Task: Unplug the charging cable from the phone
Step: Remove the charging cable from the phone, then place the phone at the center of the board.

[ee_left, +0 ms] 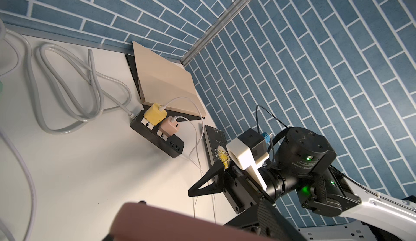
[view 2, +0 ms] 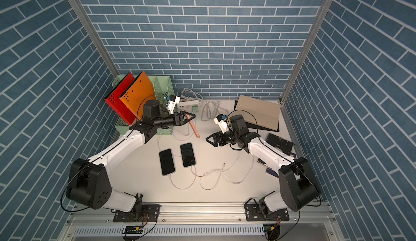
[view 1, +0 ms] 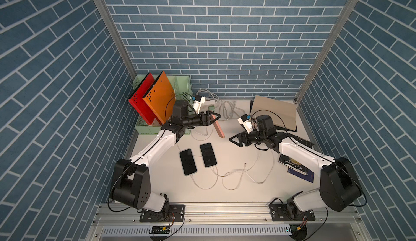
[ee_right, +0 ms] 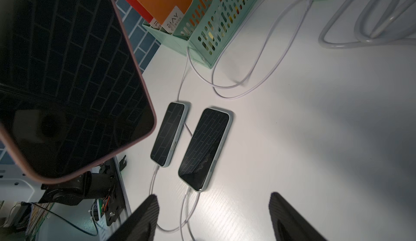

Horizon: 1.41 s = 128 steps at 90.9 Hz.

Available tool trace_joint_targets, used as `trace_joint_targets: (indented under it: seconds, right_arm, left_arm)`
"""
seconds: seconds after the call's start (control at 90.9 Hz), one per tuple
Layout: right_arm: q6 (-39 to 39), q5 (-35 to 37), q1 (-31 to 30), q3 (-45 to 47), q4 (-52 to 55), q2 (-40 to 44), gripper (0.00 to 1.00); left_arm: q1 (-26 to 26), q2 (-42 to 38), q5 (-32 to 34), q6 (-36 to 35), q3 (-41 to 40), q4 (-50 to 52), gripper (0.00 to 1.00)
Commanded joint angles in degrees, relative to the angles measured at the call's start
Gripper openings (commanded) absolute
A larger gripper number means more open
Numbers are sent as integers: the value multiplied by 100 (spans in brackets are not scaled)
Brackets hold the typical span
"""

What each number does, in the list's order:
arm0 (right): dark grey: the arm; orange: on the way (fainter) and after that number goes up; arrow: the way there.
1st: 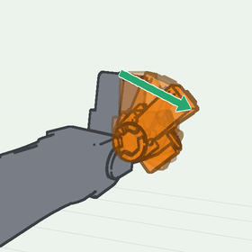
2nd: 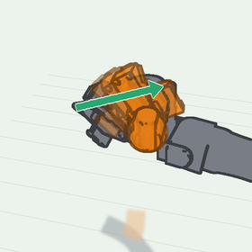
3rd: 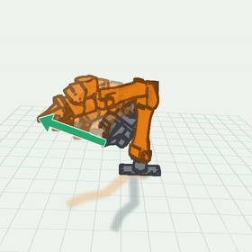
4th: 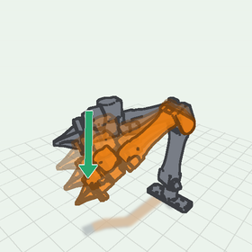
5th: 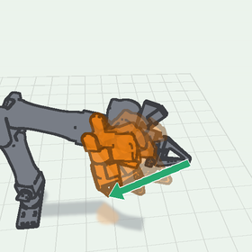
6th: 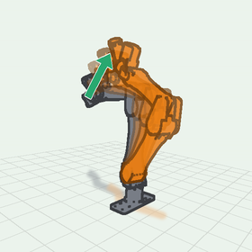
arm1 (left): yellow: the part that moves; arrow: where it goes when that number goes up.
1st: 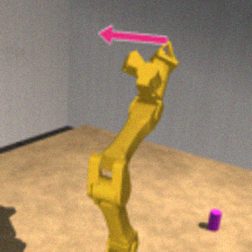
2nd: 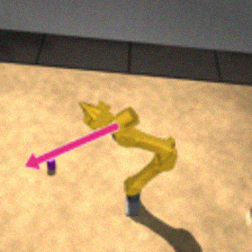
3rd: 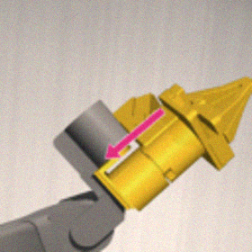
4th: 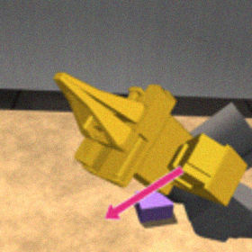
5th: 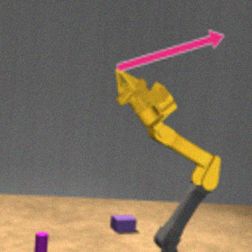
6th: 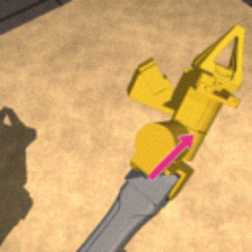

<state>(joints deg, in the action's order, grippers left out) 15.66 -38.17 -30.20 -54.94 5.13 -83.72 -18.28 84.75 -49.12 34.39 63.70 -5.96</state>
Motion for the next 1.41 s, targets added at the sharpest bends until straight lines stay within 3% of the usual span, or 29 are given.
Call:
trace_joint_targets:
  seconds: [0.0, 0.132, 0.231, 0.517, 1.034, 1.177, 1.397]
  right_arm:
    - [0, -1006, 104, -216, -30, -104, 81]
    - [470, -2334, 177, -72, -1107, -40, 86]
    - [771, -2819, 169, -78, -1681, -68, 89]
    - [561, -3128, -43, -593, -1488, -476, 99]
    - [194, -3276, -470, -1113, -1257, -787, 99]
    - [190, -3303, -462, -1081, -1331, -767, 92]
    - [218, -3376, -467, -1032, -1422, -782, 65]
  left_arm:
    - [0, -264, -297, -188, -55, -171, 0]
    - [-8, -468, -517, -438, -124, -177, 0]
    - [-9, -599, -637, -602, -179, -177, 0]
    - [-205, -714, -956, -847, -197, -129, 0]
    - [-457, -800, -1061, -1241, -105, 178, 0]
    - [-471, -792, -1002, -1251, -104, 187, 0]
    - [-474, -773, -935, -1275, -135, 200, 0]
